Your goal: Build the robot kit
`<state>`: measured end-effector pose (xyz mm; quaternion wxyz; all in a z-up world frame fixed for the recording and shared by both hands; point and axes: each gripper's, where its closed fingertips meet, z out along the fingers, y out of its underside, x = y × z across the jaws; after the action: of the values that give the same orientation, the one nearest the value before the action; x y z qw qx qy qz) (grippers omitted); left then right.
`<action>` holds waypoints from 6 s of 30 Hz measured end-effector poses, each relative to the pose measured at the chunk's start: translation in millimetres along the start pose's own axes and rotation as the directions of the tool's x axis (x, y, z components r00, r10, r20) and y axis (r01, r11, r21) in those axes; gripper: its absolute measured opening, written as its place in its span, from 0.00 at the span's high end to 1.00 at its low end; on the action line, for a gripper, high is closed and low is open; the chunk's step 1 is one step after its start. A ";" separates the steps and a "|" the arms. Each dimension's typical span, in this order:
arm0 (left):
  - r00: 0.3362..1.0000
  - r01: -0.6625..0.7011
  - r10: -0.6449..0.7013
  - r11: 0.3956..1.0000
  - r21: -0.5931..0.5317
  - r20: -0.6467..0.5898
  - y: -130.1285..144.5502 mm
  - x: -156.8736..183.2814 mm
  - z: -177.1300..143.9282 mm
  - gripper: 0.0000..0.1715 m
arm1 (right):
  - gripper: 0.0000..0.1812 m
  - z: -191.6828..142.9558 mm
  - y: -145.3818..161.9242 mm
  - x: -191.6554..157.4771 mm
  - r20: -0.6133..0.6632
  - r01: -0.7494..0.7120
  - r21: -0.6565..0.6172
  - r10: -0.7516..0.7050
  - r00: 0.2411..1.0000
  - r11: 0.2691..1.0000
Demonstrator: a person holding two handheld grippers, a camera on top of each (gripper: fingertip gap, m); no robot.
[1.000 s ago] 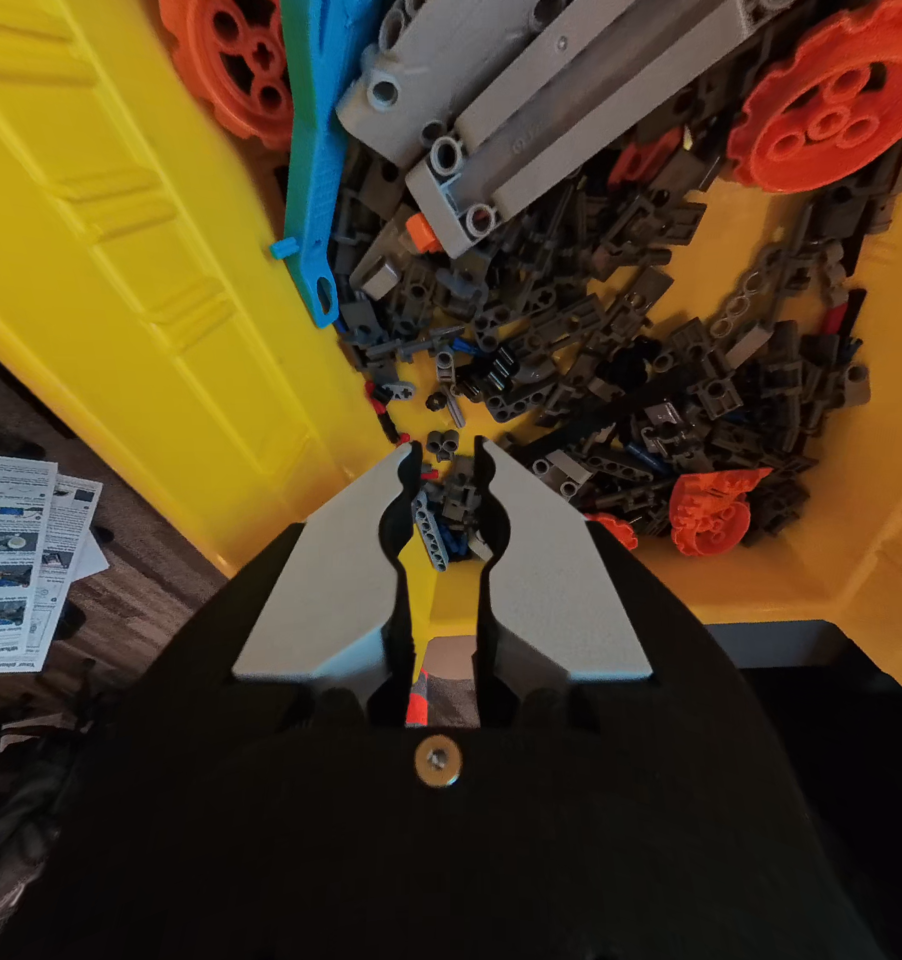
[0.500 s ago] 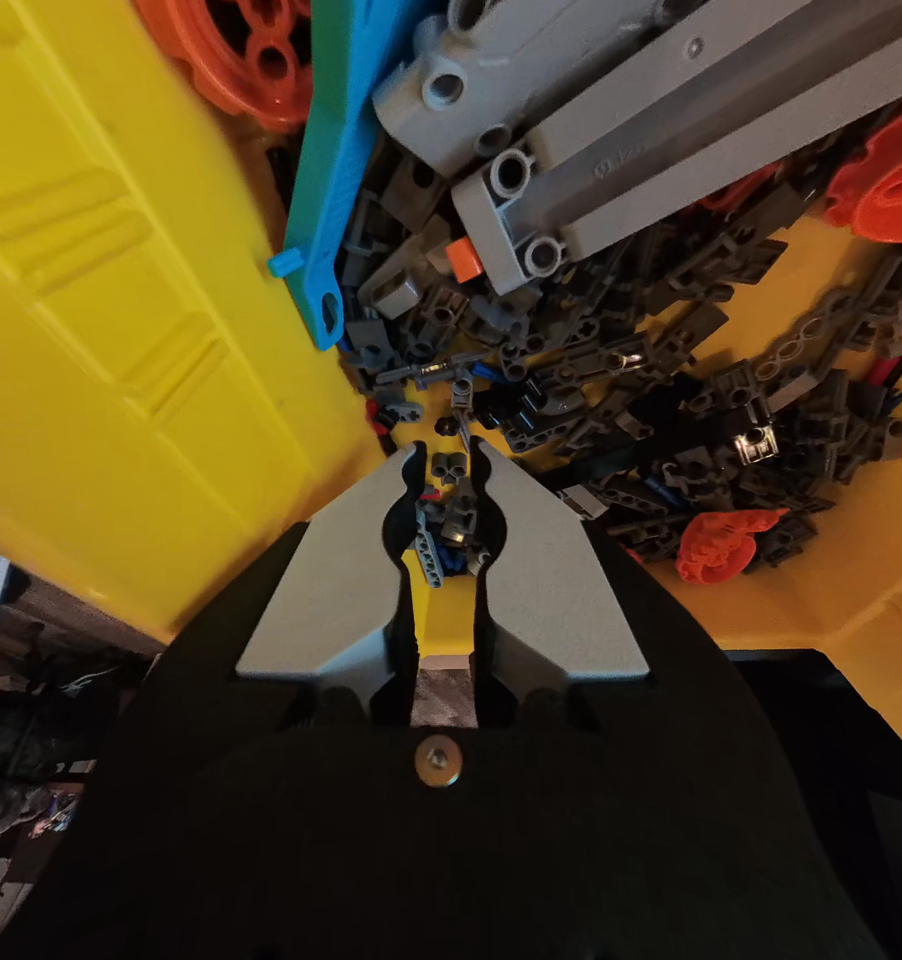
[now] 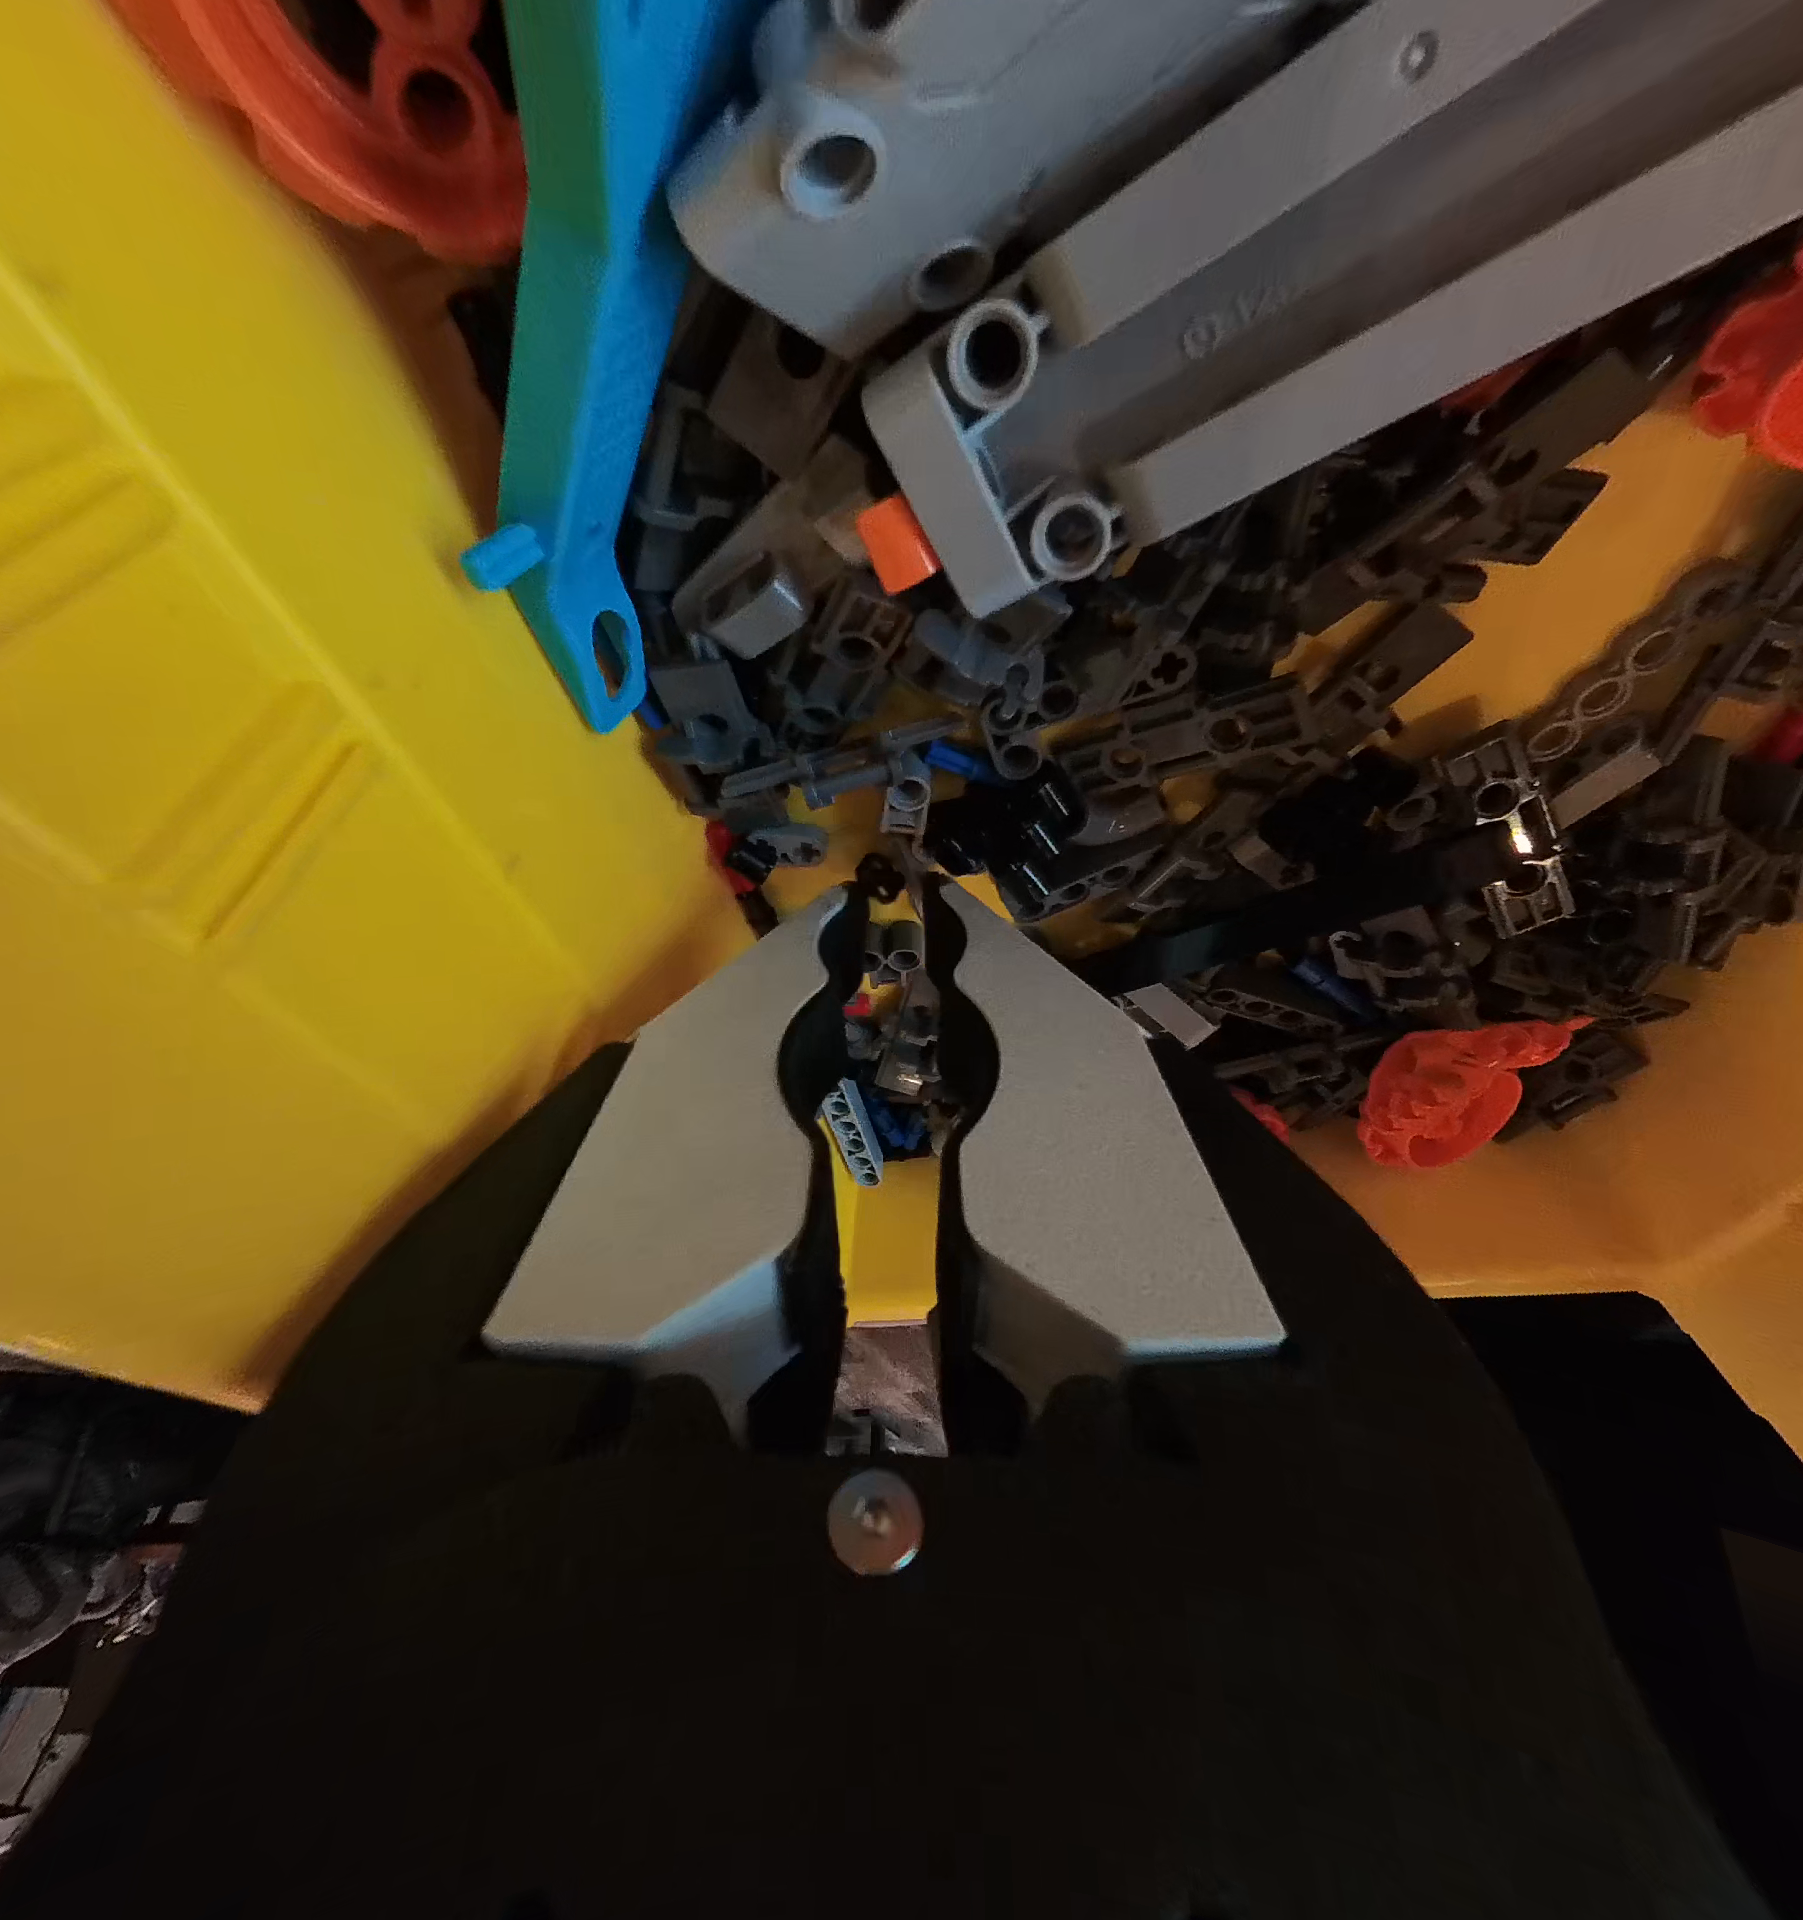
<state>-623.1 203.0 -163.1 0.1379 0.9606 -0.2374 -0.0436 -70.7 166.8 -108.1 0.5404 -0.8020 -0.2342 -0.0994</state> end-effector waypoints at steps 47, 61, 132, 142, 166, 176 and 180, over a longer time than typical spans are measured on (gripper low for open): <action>0.964 -0.168 0.258 0.774 0.611 -0.061 -12.5 65.8 -124.3 0.99 | 0.85 0.8 -1.5 -3.7 0.022 0.006 -0.001 -0.006 1.000 1.000; 0.986 -0.132 0.160 0.927 0.350 -0.051 -63.8 52.8 -48.4 0.95 | 0.85 6.6 7.4 -8.4 0.046 0.011 -0.036 -0.009 0.999 0.999; 0.991 -0.112 0.130 0.939 0.326 -0.033 -51.9 82.0 -55.6 0.96 | 0.84 10.8 12.6 -25.8 0.111 0.067 -0.078 -0.058 0.992 0.995; 0.946 -0.292 0.320 0.765 0.574 0.055 -7.7 144.0 -126.9 0.96 | 0.84 4.7 0.3 -29.8 0.108 0.143 -0.048 -0.137 0.985 0.988; 0.644 -0.714 0.737 0.481 0.509 0.206 13.0 461.4 -2.7 0.97 | 0.84 -7.0 -13.9 -29.0 0.190 0.019 0.034 -0.025 0.982 0.999; 0.719 -0.578 0.674 0.446 0.683 0.168 3.5 459.8 -45.9 0.81 | 0.82 -12.0 -24.5 -11.6 0.243 -0.189 0.077 0.166 0.956 0.979; 0.789 -0.395 0.602 0.337 0.855 0.128 14.1 439.5 -104.7 0.83 | 0.82 -14.9 -30.7 -4.2 0.263 -0.268 0.111 0.232 0.936 0.957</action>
<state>-225.5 11.0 -66.9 -0.3175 0.7775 -0.4943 0.2244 -87.8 161.5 -78.7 0.5719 -0.7901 -0.2021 0.0882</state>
